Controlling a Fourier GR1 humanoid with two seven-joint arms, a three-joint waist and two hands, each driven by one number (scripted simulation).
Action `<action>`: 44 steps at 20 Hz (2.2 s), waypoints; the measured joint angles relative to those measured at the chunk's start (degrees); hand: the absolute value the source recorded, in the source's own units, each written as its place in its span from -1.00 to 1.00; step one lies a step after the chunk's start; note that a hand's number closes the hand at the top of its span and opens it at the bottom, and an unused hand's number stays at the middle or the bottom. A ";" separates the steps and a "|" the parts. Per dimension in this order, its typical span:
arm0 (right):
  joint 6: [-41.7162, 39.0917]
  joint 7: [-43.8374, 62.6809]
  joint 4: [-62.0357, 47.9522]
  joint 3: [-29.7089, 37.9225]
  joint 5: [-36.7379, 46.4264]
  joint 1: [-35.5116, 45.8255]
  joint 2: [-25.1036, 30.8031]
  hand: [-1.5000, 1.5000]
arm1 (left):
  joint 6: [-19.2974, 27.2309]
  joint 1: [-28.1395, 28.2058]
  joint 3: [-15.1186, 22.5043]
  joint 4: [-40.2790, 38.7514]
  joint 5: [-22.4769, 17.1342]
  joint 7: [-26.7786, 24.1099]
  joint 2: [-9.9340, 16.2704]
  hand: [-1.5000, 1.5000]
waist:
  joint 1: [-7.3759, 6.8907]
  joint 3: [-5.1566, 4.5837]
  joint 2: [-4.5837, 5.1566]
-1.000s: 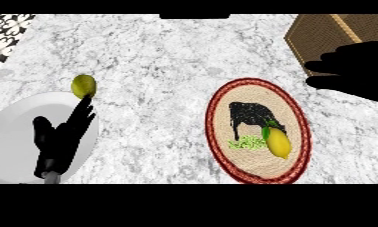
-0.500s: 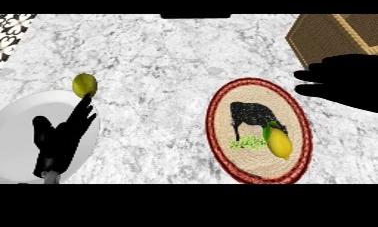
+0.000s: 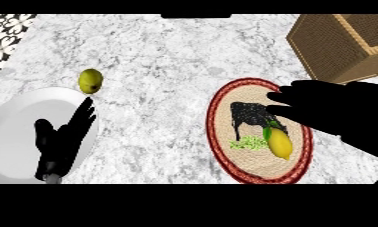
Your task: Pick the lemon from the placemat and place it in the basket
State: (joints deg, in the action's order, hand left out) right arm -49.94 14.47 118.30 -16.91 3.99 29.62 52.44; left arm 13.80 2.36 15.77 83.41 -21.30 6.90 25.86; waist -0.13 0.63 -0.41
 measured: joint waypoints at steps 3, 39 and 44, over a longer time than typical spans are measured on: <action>0.78 -1.58 -0.89 -1.90 5.42 -1.38 -1.01 -1.00 | -0.03 0.01 -0.05 -0.15 0.50 -0.46 -0.50 0.00 | -0.26 0.06 0.09; 19.00 -19.91 -21.15 -16.68 41.41 -10.91 -12.44 -1.00 | -2.77 0.70 -3.24 -0.41 3.11 1.48 -2.26 0.00 | -0.14 0.27 -0.18; 20.45 -20.57 -24.18 -17.32 44.05 -11.19 -14.04 -1.00 | -2.61 0.74 -3.54 -0.36 3.81 1.87 -2.77 0.00 | -0.13 0.34 -0.23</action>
State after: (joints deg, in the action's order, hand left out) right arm -29.49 -6.09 94.12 -34.23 48.04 18.43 38.40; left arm 11.19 3.10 12.24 83.05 -17.49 8.77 23.09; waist -0.26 0.97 -0.64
